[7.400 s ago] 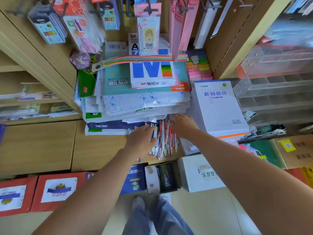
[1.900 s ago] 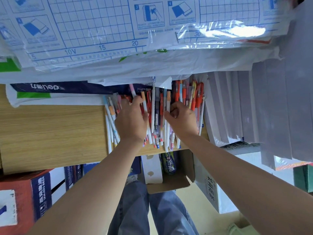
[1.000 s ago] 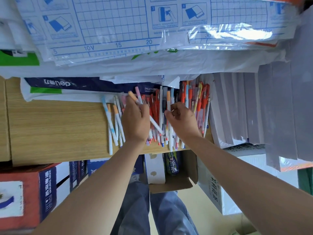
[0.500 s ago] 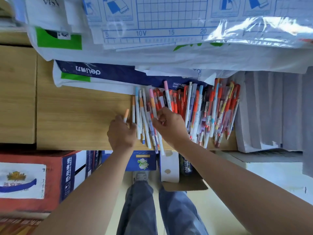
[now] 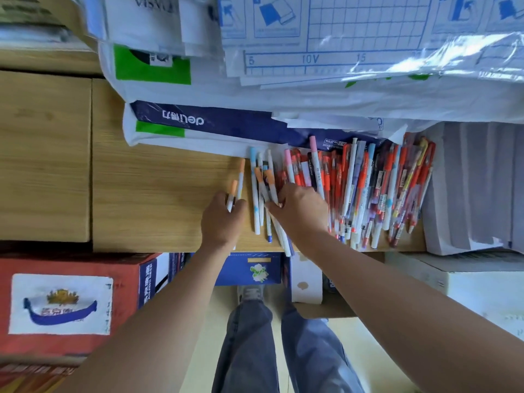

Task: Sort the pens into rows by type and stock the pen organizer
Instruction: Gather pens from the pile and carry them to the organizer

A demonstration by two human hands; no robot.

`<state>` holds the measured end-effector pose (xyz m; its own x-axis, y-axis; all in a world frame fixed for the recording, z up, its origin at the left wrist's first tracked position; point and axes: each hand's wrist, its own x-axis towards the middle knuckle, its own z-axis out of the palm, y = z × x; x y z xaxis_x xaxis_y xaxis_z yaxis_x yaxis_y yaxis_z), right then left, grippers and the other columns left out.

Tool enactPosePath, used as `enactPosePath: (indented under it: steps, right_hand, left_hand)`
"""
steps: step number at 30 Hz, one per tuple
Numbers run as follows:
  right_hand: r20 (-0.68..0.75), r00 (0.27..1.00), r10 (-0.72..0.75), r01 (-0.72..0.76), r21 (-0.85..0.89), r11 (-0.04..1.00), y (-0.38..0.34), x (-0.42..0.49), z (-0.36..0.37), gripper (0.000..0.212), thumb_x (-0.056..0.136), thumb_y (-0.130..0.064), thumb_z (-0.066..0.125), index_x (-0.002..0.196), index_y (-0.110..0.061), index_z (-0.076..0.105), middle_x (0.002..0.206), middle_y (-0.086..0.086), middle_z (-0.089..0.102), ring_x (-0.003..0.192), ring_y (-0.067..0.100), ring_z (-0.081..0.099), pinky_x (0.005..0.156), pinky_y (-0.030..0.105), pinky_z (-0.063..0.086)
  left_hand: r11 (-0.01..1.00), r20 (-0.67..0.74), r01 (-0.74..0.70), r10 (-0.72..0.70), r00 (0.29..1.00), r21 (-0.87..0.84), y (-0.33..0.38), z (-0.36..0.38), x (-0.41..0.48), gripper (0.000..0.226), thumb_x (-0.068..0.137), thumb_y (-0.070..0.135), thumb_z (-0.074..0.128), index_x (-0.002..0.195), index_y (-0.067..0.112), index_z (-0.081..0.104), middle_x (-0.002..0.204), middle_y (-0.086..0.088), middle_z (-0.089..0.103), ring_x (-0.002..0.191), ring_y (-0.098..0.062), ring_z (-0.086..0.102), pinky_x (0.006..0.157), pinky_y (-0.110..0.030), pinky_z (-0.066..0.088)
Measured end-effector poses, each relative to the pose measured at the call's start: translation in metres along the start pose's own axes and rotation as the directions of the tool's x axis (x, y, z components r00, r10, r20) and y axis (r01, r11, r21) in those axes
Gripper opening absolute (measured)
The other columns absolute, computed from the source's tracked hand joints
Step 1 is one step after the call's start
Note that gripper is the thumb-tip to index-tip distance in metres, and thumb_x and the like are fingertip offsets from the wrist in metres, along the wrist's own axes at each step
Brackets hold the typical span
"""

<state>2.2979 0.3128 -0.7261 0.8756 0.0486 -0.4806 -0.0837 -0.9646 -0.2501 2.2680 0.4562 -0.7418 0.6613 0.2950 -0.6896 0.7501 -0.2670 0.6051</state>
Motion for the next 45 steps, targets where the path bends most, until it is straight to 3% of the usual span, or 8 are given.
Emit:
enactPosePath:
  steps: [8,13,16,20,23,28,34,45]
  right_hand:
    - [-0.029,0.999,0.025,-0.027,-0.061,0.998,-0.017,-0.002,0.007,0.034,0.087,-0.048,0.061,0.093,-0.015,0.060,0.076,0.001,0.063,0.068,0.021,0.059,0.057,0.026,0.043]
    - [-0.033,0.997,0.066,-0.068,-0.040,0.997,-0.020,-0.004,0.012,0.041,0.089,-0.039,0.060,0.060,-0.019,0.040,0.056,-0.004,0.043,0.053,0.016,0.043,0.047,0.022,0.025]
    - [-0.056,0.992,0.110,-0.099,0.176,0.979,-0.019,-0.004,0.015,0.040,0.090,-0.032,0.060,0.058,-0.017,0.040,0.053,-0.003,0.043,0.048,0.012,0.038,0.047,0.022,0.028]
    - [0.006,0.998,0.068,-0.060,0.553,0.831,-0.013,-0.010,0.008,0.031,0.094,-0.026,0.058,0.072,-0.005,0.055,0.062,0.008,0.056,0.057,0.025,0.053,0.054,0.028,0.040]
    - [0.088,0.996,0.011,-0.063,0.606,0.793,-0.015,-0.018,-0.001,0.029,0.096,-0.025,0.055,0.068,-0.020,0.049,0.062,-0.005,0.050,0.059,0.013,0.051,0.054,0.013,0.035]
    - [0.187,0.979,-0.080,-0.061,0.647,0.760,-0.037,-0.032,-0.004,0.034,0.096,-0.030,0.055,0.086,0.002,0.056,0.080,0.020,0.061,0.063,0.028,0.054,0.060,0.030,0.052]
    - [0.243,0.963,-0.114,-0.092,0.697,0.711,-0.099,-0.040,0.000,0.016,0.091,-0.031,0.063,0.078,-0.023,0.062,0.064,-0.003,0.061,0.062,0.016,0.060,0.064,0.034,0.053]
    - [0.213,0.968,-0.130,-0.057,0.695,0.717,-0.299,-0.026,0.047,0.011,0.086,-0.024,0.068,0.087,-0.012,0.066,0.072,0.007,0.065,0.066,0.023,0.061,0.068,0.043,0.053]
  left_hand:
    - [0.996,0.103,0.013,-0.004,0.995,-0.086,-0.006,-0.014,0.006,0.011,0.088,0.014,0.053,0.078,0.019,0.050,0.072,-0.006,0.061,0.065,-0.021,0.056,0.063,-0.031,0.045]
    - [0.994,0.151,-0.044,0.059,0.987,-0.102,-0.013,-0.017,0.009,0.016,0.091,0.015,0.056,0.077,0.020,0.052,0.071,-0.004,0.062,0.067,-0.019,0.059,0.067,-0.034,0.048]
    - [0.987,0.165,-0.041,0.066,0.984,-0.153,-0.016,-0.019,0.008,0.010,0.092,0.013,0.056,0.082,0.014,0.054,0.068,0.000,0.060,0.068,-0.018,0.060,0.068,-0.035,0.050]
    - [0.975,0.184,-0.020,0.063,0.981,-0.223,-0.012,-0.029,-0.002,0.009,0.098,0.007,0.047,0.095,0.001,0.053,0.070,-0.003,0.053,0.055,-0.003,0.053,0.052,-0.012,0.043]
    - [0.934,0.197,0.053,0.019,0.980,-0.353,-0.009,-0.038,-0.012,0.010,0.100,0.007,0.043,0.096,0.002,0.050,0.070,-0.006,0.046,0.057,-0.013,0.046,0.048,-0.013,0.041]
    - [0.904,0.163,0.081,-0.012,0.986,-0.421,-0.009,-0.066,-0.032,0.012,0.102,0.011,0.040,0.109,0.003,0.047,0.069,-0.008,0.053,0.052,-0.018,0.052,0.052,-0.027,0.049]
    - [0.882,0.061,0.027,0.002,0.998,-0.470,-0.017,-0.128,-0.047,0.006,0.103,0.013,0.039,0.099,0.010,0.042,0.069,-0.009,0.052,0.051,-0.017,0.050,0.047,-0.025,0.050]
    - [0.939,-0.074,-0.016,-0.010,0.997,-0.343,-0.063,-0.328,0.015,0.014,0.098,0.002,0.040,0.109,0.010,0.043,0.079,-0.005,0.054,0.059,-0.016,0.049,0.057,-0.029,0.047]
